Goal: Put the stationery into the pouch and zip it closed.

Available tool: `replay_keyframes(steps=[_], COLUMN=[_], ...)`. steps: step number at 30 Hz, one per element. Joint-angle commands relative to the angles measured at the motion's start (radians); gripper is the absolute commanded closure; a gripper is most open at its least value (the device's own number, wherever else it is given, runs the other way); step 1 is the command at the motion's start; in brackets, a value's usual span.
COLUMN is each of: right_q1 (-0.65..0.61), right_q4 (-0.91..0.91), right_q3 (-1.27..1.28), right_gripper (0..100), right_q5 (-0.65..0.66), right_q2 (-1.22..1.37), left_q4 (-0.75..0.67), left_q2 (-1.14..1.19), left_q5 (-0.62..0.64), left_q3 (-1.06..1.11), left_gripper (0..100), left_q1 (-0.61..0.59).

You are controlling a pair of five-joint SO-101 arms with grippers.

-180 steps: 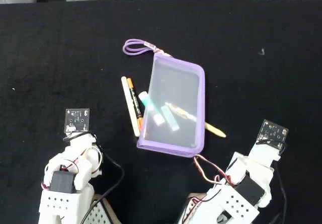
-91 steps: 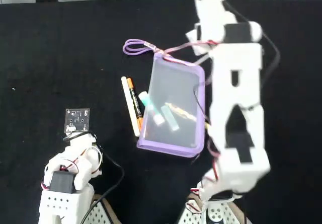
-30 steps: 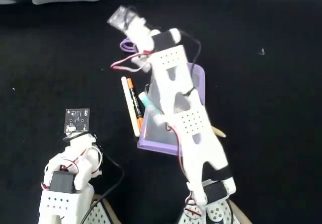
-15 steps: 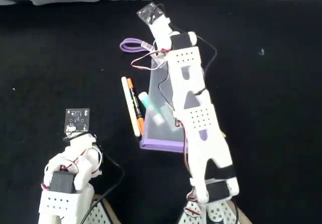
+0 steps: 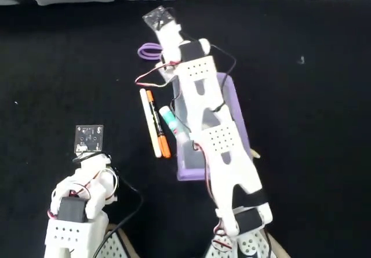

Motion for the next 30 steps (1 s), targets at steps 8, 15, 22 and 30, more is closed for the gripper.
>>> replay_keyframes(steps=[8,15,22,30], right_q1=[0.06,0.068,0.064,0.081], right_q4=[0.186,0.173,-0.044,-0.18], right_q3=[-0.028,0.039,0.05,0.039], right_gripper=[81.5,81.5,81.5,81.5], right_q5=[-0.003,0.086,0.083,0.087], right_q2=[-0.03,-0.147,-0.17,0.013], left_q4=[0.003,0.003,0.003,0.003], left_q2=[-0.006,-0.006,-0.006,-0.006], left_q5=[-0.011,-0.011,-0.011,-0.011], left_q3=[0.021,0.021,0.021,0.021], left_gripper=[97,97,97,97], left_q1=[-0.005,-0.007,-0.008,-0.008])
